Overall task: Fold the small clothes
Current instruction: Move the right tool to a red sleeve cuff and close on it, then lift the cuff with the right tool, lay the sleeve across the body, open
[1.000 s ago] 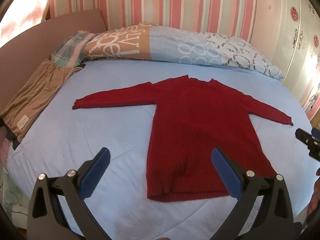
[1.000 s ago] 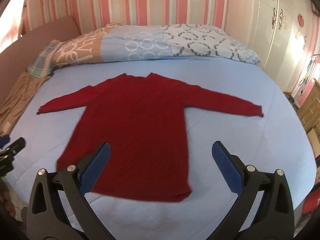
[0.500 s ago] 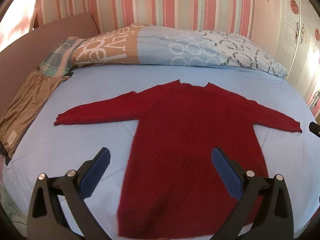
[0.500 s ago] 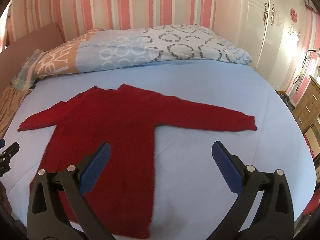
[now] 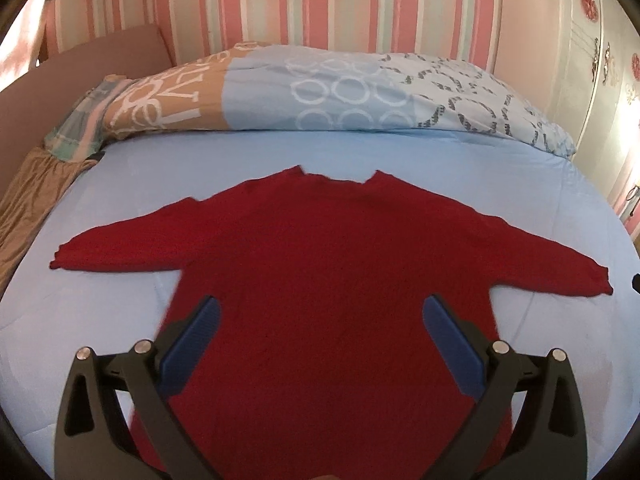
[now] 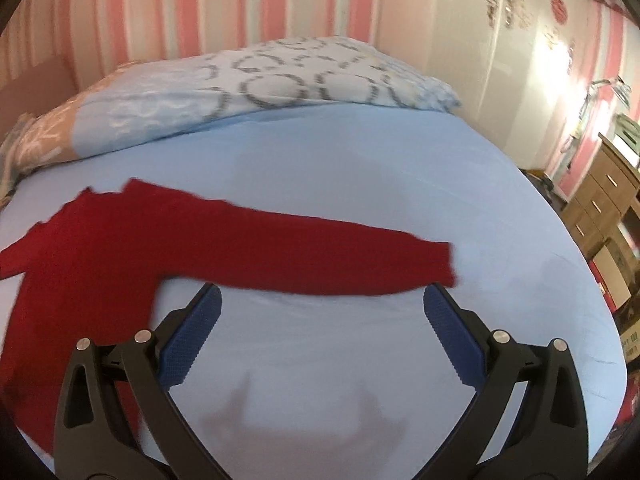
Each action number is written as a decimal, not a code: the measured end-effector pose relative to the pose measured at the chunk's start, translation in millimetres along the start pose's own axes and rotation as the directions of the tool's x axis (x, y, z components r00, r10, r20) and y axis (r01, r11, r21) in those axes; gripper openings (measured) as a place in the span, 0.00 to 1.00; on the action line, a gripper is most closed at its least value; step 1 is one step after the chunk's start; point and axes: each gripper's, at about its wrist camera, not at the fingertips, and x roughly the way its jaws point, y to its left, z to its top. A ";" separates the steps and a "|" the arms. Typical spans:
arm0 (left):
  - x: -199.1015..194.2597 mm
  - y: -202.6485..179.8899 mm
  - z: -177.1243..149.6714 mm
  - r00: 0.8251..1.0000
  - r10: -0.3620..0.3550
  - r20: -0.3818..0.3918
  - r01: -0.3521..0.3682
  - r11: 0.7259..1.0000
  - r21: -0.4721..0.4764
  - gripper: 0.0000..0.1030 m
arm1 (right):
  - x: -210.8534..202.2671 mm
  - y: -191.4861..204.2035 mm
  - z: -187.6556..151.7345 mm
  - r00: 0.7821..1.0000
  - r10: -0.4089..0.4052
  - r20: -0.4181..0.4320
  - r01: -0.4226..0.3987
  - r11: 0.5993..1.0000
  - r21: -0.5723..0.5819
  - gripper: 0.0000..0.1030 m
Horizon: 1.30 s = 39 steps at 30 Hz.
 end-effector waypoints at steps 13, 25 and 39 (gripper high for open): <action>57.4 -74.7 5.0 1.000 0.008 -0.007 -0.008 0.996 0.085 0.99 | 102.3 -127.5 -5.1 0.996 0.013 -0.089 0.002 0.987 0.162 0.77; 71.6 -76.1 -0.8 0.999 0.034 -0.008 -0.033 0.993 0.116 0.99 | 168.4 -126.8 -13.3 0.973 0.027 -0.228 0.017 0.981 0.192 0.61; 68.7 -60.3 -0.7 0.999 0.038 -0.002 -0.038 0.993 0.108 0.99 | 127.5 -111.8 12.8 0.994 0.073 -0.082 -0.055 0.977 0.208 0.15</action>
